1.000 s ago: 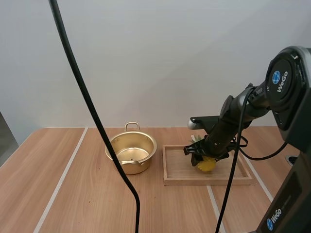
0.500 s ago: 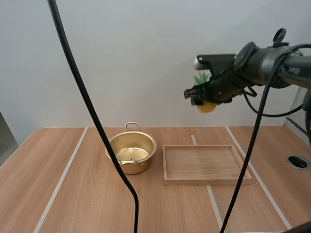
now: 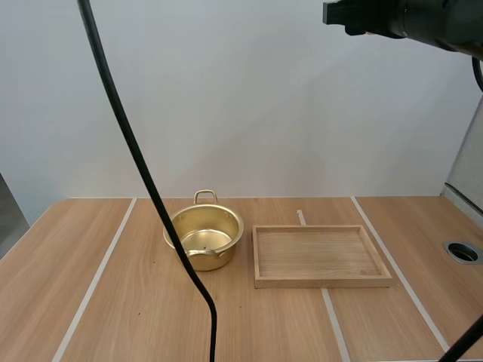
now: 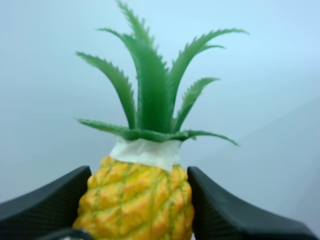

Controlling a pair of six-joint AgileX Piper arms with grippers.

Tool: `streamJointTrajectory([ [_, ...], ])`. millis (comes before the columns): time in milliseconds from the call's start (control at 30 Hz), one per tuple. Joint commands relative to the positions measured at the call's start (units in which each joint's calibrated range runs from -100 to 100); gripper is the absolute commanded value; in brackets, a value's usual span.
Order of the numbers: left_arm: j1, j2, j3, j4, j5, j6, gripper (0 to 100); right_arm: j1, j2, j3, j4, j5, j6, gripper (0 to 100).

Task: Open the pot, put the pineapple inside, and close it

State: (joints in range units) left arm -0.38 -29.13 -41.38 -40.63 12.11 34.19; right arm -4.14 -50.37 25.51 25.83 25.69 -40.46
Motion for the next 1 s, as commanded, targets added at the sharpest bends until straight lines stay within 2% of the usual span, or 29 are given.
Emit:
streamJointTrajectory([
  [0,-0.07,-0.04,-0.20,-0.23,0.08,0.14,0,-0.28,-0.30,-0.20,0.76,-0.57,-0.49,0],
  [100,-0.07,-0.04,-0.20,-0.23,0.08,0.14,0,-0.21,0.63,-0.51,4.57,0.66,-0.49,0],
  [167,-0.07,-0.04,-0.20,-0.23,0.08,0.14,0,-0.03,2.22,-1.98,8.82,7.43,-2.93,0],
  [267,-0.07,-0.04,-0.20,-0.23,0.08,0.14,0,1.32,7.34,-7.58,17.52,27.50,-13.59,0],
  [367,-0.07,-0.04,-0.20,-0.23,0.64,0.17,0,2.85,13.45,-12.22,22.05,42.43,-15.85,0],
  [433,-0.07,-0.30,-0.20,-0.23,1.08,0.76,0,4.11,17.08,-14.75,23.04,48.40,-15.85,0],
  [633,-0.07,-1.57,-0.20,-0.23,7.02,4.27,0,8.57,27.36,-17.94,21.46,57.40,-15.85,0],
  [967,-0.07,-2.08,-0.20,-0.23,8.64,5.09,0,15.79,38.72,-17.98,6.74,59.88,-17.45,0],
])
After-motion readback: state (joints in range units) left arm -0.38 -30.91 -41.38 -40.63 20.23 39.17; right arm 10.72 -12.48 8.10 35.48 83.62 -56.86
